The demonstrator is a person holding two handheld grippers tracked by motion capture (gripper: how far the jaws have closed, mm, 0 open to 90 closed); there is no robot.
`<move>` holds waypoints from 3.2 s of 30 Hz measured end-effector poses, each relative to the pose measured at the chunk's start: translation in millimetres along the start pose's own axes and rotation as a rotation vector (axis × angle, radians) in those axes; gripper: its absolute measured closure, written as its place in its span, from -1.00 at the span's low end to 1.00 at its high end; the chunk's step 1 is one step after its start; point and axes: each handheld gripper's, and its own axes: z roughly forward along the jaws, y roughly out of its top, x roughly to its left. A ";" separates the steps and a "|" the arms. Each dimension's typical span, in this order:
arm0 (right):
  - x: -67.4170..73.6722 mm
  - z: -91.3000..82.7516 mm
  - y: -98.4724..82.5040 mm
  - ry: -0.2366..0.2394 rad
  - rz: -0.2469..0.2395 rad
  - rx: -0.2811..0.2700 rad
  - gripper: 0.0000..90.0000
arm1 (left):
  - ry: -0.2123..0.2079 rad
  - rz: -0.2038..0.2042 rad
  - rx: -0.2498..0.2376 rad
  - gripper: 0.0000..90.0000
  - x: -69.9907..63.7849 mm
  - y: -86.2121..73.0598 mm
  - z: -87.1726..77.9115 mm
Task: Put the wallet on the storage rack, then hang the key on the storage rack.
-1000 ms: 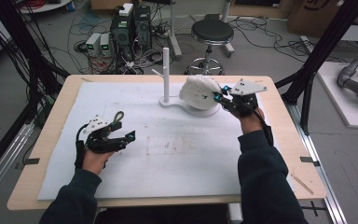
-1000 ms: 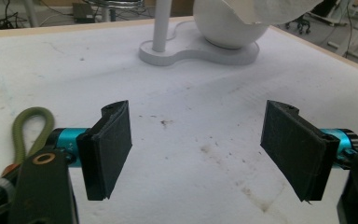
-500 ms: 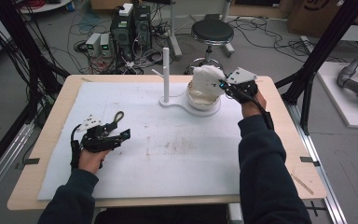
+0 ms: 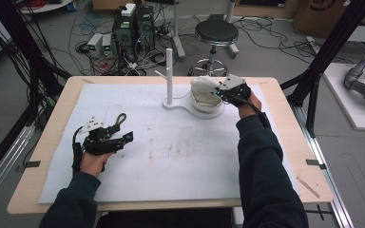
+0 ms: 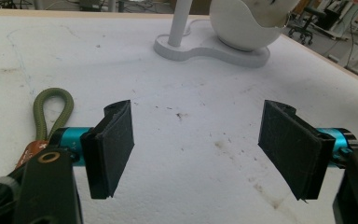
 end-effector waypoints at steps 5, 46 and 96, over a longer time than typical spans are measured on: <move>7.8 9.5 -7.1 0.007 -0.041 0.081 0.71 | -0.001 -0.003 0.001 -0.42 -0.1 -0.1 0.3; 60.8 -102.0 -102.1 0.150 0.543 0.085 -0.48 | 0.088 -0.008 -0.062 -0.59 14.7 0.4 -20.7; 69.1 -95.0 -108.2 0.148 0.600 0.014 -0.48 | 0.351 0.082 0.307 -0.03 55.3 -3.5 16.8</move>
